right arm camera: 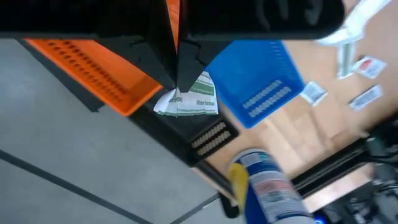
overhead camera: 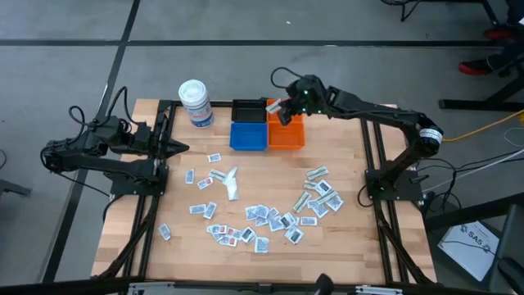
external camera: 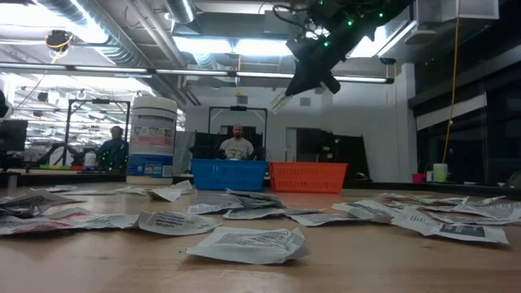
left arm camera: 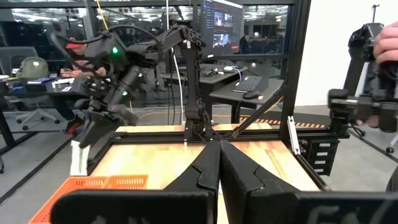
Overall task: Pick & Place First Aid Supplies
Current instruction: Put the bandage pack into the top orange bin
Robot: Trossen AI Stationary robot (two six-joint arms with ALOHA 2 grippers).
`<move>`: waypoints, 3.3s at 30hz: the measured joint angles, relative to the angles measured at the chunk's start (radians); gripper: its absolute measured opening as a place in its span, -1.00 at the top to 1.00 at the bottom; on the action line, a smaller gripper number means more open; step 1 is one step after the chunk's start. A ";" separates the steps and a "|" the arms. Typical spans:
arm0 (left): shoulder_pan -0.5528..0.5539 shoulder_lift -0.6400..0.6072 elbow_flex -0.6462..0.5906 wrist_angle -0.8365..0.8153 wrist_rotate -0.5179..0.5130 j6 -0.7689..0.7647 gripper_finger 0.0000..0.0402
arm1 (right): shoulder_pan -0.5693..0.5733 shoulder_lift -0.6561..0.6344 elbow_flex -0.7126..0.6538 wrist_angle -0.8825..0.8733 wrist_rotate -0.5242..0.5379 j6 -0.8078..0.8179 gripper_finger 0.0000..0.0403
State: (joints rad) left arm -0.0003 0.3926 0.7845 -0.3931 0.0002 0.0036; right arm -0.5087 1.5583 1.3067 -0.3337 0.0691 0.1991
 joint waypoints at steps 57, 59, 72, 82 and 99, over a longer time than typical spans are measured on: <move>0.000 0.000 0.000 0.000 0.000 0.001 0.98 | -0.189 0.200 0.000 -0.183 0.064 -0.697 0.15; 0.000 0.000 0.000 0.000 0.000 0.000 0.98 | -0.189 0.200 0.000 -0.181 0.082 -0.701 0.13; 0.000 0.000 0.000 0.000 0.000 0.000 0.98 | -0.143 0.120 0.040 -0.237 0.067 -0.467 0.12; 0.000 0.000 0.000 0.000 0.000 0.001 0.98 | -0.022 0.010 0.040 -0.418 -0.003 -0.078 0.12; 0.000 0.000 0.000 0.000 0.000 0.000 0.98 | 0.330 -0.108 0.040 -0.835 -0.019 0.346 0.12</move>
State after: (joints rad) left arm -0.0006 0.3923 0.7845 -0.3931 0.0005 0.0036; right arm -0.1785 1.4506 1.3464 -1.1686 0.0500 0.5454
